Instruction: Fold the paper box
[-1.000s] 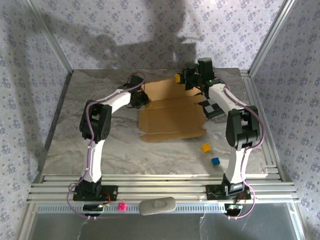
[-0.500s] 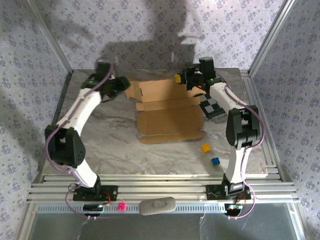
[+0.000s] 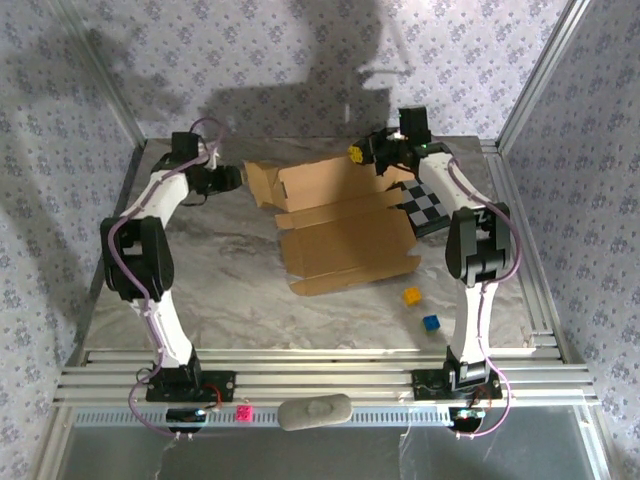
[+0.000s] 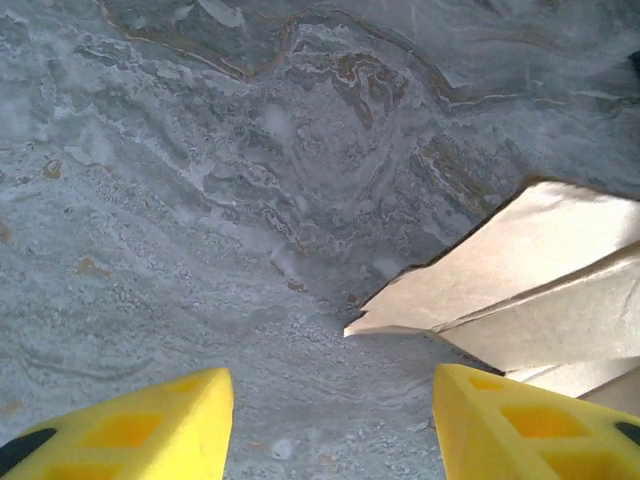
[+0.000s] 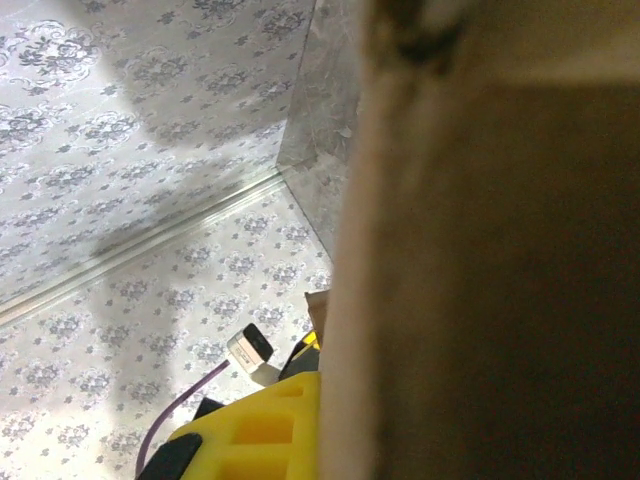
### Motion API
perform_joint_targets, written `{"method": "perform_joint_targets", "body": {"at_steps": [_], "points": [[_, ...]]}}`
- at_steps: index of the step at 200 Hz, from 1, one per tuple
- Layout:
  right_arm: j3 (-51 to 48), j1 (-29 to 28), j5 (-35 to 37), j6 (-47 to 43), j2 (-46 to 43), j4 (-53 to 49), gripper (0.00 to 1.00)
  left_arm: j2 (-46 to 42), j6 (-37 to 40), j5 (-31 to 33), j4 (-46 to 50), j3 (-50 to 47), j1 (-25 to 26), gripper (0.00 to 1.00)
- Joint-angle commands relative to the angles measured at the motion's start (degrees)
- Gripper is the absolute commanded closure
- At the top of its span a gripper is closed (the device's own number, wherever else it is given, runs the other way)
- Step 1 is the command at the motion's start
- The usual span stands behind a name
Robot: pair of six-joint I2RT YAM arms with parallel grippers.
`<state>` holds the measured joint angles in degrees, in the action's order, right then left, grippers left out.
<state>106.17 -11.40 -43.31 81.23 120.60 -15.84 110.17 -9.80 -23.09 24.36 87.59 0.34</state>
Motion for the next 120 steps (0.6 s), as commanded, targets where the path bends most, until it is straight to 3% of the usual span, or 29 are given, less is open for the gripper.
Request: {"method": "perform_joint_targets", "body": {"at_steps": [1, 28, 66, 69, 73, 76, 120], "points": [[5.3, 0.9, -2.8, -5.2, 2.6, -5.8, 1.00, -1.6, 8.0, -15.1, -9.6, -1.7, -2.0, 0.42], [13.5, 1.2, -4.3, -10.2, 6.3, -13.8, 1.00, -2.8, 15.3, -21.8, -13.5, -7.1, -2.1, 0.39], [15.3, 1.3, -5.3, -10.6, 7.6, -14.8, 1.00, 0.0, 18.0, -24.2, -16.7, -7.5, -2.3, 0.35], [15.3, 1.4, -5.3, -10.6, 7.7, -14.8, 1.00, 0.3, 18.0, -24.1, -16.9, -7.3, -2.4, 0.31], [15.4, 1.4, -5.4, -10.6, 7.7, -14.6, 1.00, 0.7, 17.9, -24.3, -17.1, -6.9, -2.5, 0.06], [15.4, 1.4, -5.4, -10.5, 7.8, -14.6, 1.00, 1.0, 17.9, -24.9, -17.4, -6.7, -2.7, 0.01], [17.3, 1.6, -5.6, -10.2, 9.3, -15.1, 1.00, 6.0, 18.6, -33.8, -15.1, -0.2, -3.3, 0.01]]}}
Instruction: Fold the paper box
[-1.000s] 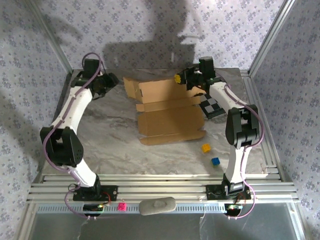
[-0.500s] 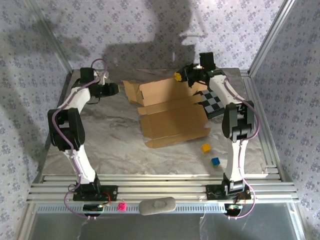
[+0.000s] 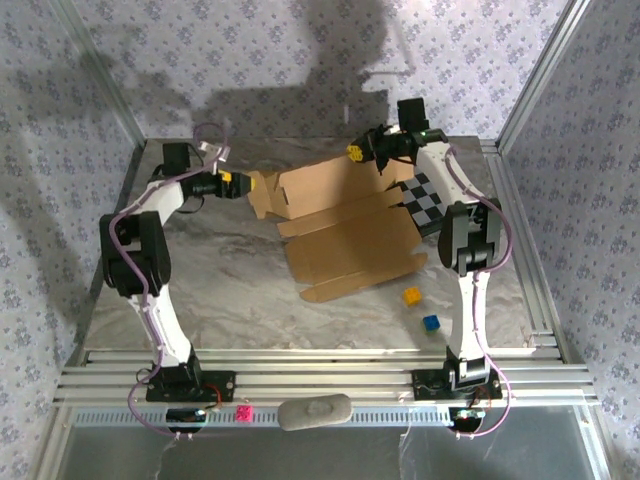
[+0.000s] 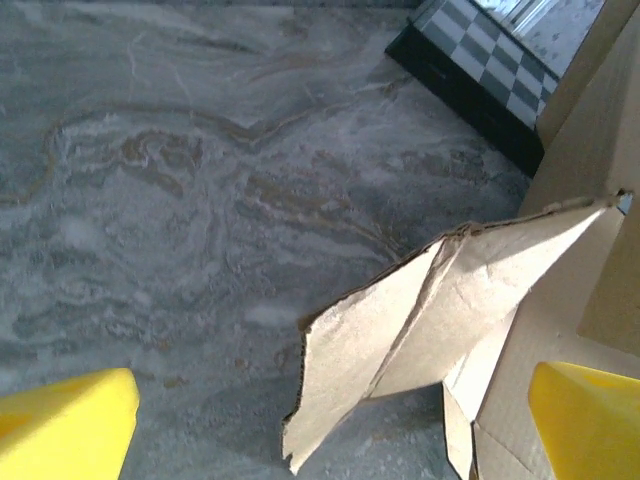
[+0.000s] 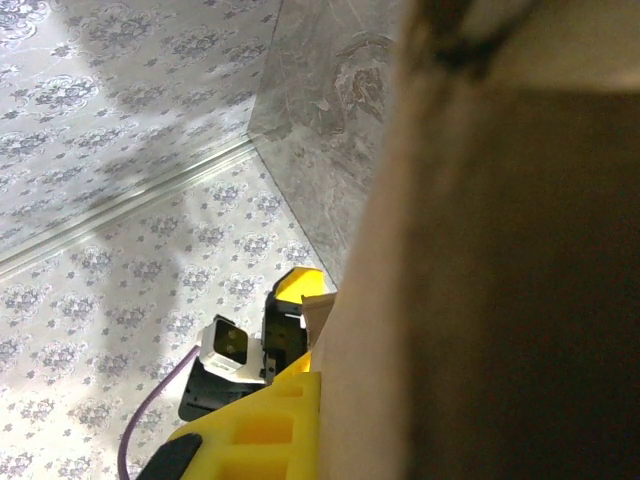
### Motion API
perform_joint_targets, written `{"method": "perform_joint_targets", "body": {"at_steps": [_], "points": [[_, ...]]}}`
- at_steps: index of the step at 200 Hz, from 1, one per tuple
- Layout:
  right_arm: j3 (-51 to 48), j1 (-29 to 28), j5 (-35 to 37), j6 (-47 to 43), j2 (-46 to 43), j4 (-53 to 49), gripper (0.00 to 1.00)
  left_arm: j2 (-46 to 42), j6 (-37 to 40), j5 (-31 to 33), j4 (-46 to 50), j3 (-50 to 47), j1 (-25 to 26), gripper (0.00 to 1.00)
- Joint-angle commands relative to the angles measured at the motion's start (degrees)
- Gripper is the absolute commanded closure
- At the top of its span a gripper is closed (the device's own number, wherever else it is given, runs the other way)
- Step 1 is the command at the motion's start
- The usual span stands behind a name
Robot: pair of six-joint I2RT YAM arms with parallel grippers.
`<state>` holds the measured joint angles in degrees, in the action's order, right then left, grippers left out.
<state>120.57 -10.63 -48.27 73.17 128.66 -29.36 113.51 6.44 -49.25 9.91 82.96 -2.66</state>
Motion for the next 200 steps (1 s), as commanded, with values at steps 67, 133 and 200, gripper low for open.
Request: {"method": "perform_joint_targets", "body": {"at_steps": [67, 133, 200], "points": [[5.4, 0.6, -0.4, -0.6, 2.7, -1.0, 1.00, 6.0, 2.1, -7.1, 5.0, 8.0, 3.1, 0.10], [5.3, 0.4, 0.1, 0.1, 2.8, -0.3, 1.00, 9.1, 0.6, -5.7, 14.5, 15.6, 3.8, 0.55], [4.9, -0.3, 1.8, 2.1, 2.8, 2.3, 1.00, 1.3, -2.9, 3.3, 12.1, 6.5, 5.7, 0.60]]}}
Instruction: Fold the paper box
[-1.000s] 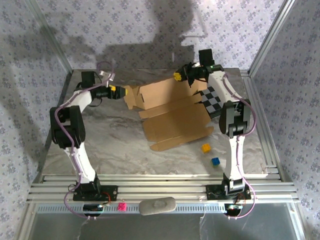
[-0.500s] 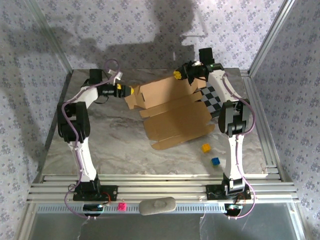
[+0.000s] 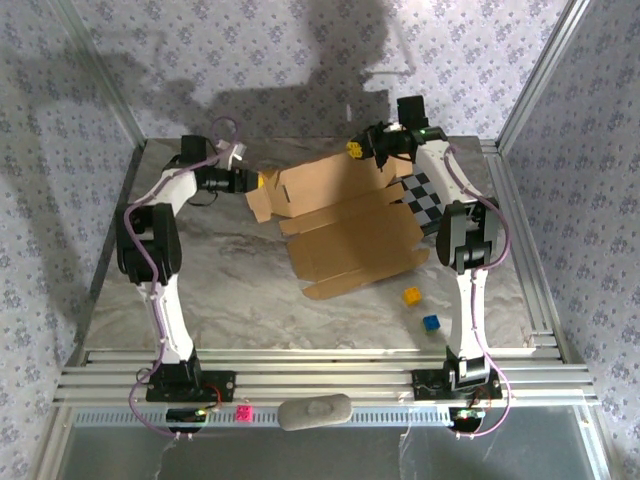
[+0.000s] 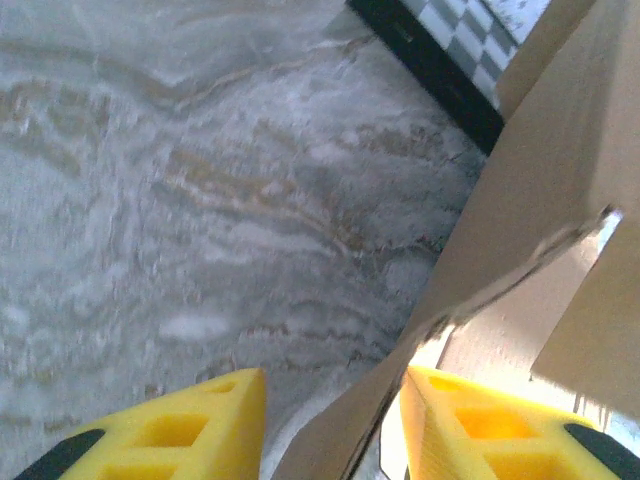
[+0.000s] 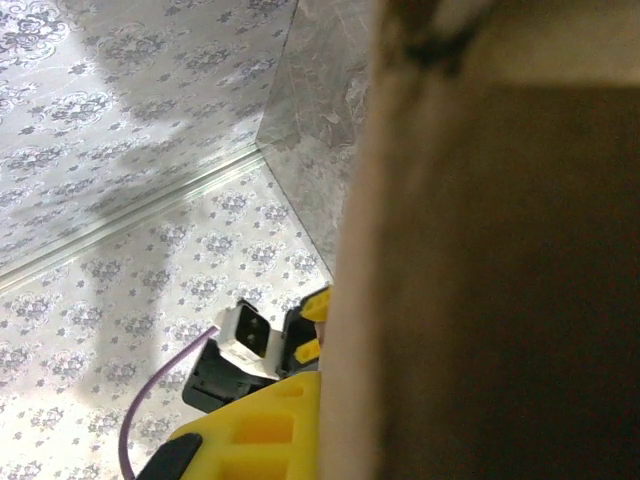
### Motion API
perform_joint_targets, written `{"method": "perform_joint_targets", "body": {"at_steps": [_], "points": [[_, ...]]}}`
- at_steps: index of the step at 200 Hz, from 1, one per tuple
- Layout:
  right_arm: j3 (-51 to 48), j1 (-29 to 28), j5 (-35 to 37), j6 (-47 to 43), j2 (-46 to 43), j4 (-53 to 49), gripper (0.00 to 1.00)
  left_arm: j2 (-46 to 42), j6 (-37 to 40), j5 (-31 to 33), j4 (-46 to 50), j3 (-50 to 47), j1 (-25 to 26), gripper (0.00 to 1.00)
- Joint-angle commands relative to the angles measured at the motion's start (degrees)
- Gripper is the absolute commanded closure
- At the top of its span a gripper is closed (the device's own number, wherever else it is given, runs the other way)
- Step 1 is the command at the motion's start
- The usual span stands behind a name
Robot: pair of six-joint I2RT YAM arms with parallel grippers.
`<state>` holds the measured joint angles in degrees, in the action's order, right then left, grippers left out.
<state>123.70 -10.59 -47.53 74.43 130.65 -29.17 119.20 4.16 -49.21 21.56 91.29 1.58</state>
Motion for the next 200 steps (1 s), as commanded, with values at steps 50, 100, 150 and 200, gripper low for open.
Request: {"method": "perform_joint_targets", "body": {"at_steps": [50, 100, 150, 200], "points": [[1.1, -1.1, 1.6, 2.4, 0.9, 4.2, 1.00, -5.7, -7.6, 6.8, -5.4, -5.7, 2.9, 0.74], [-1.4, -2.2, 3.8, 4.1, -0.6, 7.0, 1.00, -6.2, -14.9, 24.7, 0.3, -1.5, 5.5, 1.00], [-14.5, -5.6, 13.0, 14.3, -6.1, 23.7, 1.00, -10.8, -25.2, 45.3, 9.6, -0.4, 8.4, 1.00], [-27.3, -12.9, 30.5, 27.8, -7.8, 49.9, 1.00, -15.7, -31.1, 52.8, 10.7, -2.9, 8.2, 1.00]]}}
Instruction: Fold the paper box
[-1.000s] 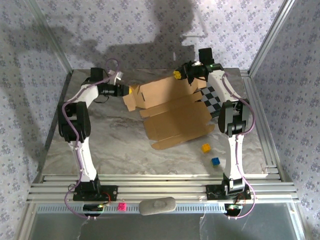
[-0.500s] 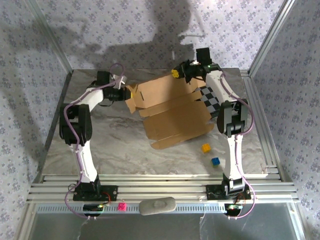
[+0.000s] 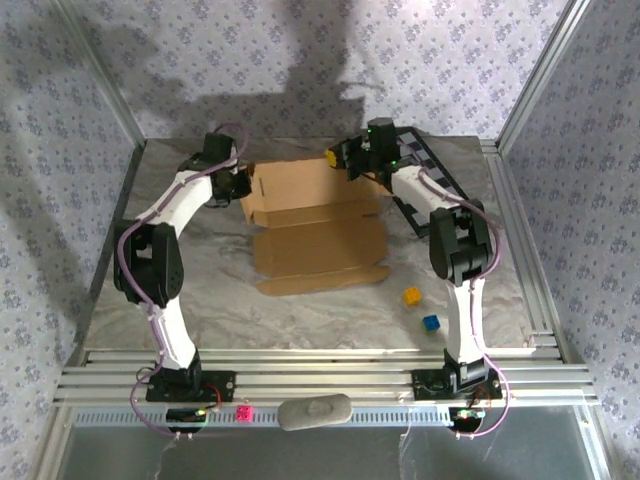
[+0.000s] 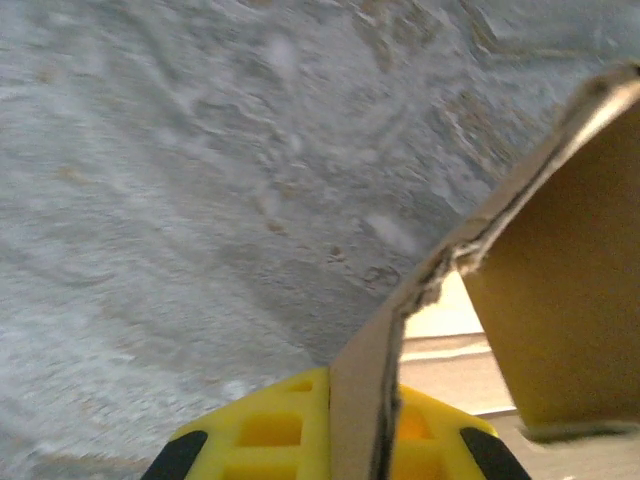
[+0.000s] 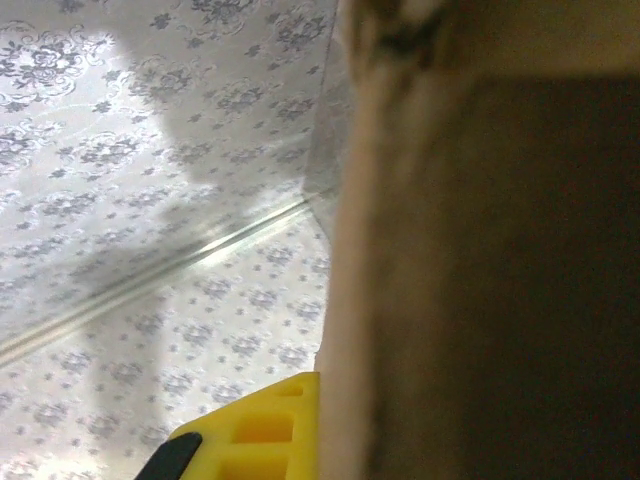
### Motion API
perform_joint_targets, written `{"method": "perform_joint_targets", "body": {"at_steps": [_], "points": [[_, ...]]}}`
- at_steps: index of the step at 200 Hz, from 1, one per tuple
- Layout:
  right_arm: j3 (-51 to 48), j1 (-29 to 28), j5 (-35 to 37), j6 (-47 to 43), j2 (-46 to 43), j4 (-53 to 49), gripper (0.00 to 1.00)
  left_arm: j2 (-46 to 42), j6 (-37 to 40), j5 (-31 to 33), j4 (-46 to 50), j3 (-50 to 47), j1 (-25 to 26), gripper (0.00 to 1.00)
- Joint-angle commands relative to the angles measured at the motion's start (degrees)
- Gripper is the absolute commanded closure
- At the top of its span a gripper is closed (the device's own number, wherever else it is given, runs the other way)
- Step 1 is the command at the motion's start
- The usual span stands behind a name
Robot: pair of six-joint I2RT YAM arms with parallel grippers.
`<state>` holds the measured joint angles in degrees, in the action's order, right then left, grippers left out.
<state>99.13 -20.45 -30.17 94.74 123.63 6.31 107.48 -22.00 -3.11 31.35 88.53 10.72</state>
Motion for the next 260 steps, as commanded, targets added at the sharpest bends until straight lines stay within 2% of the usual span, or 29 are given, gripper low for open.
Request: {"method": "perform_joint_targets", "body": {"at_steps": [1, 29, 51, 98, 146, 260], "points": [[-2.7, -3.2, 13.4, 7.6, -0.8, 14.7, 1.00, -4.0, -5.1, 6.8, 1.0, 0.0, -0.9, 1.00], [-1.9, -5.9, 17.8, 7.9, 1.4, 20.3, 1.00, -3.3, -9.1, 8.2, 0.3, 1.1, -1.1, 1.00], [-3.0, -6.5, 18.7, 7.9, 2.8, 25.8, 1.00, -2.9, -11.5, 7.3, -3.6, -1.0, -1.9, 0.94], [-4.8, -6.3, 11.3, 4.5, 3.7, 31.1, 1.00, -2.7, -14.5, 1.9, -10.9, -6.3, -2.9, 0.72], [-9.6, -4.5, 2.9, 2.1, 5.6, 39.7, 1.00, -3.6, -15.1, -1.1, -13.7, -10.7, -3.3, 0.70], [-12.6, -3.7, -4.6, -6.0, 6.4, 28.7, 1.00, -3.1, -20.9, -13.9, -20.8, -14.5, -4.3, 0.68]]}}
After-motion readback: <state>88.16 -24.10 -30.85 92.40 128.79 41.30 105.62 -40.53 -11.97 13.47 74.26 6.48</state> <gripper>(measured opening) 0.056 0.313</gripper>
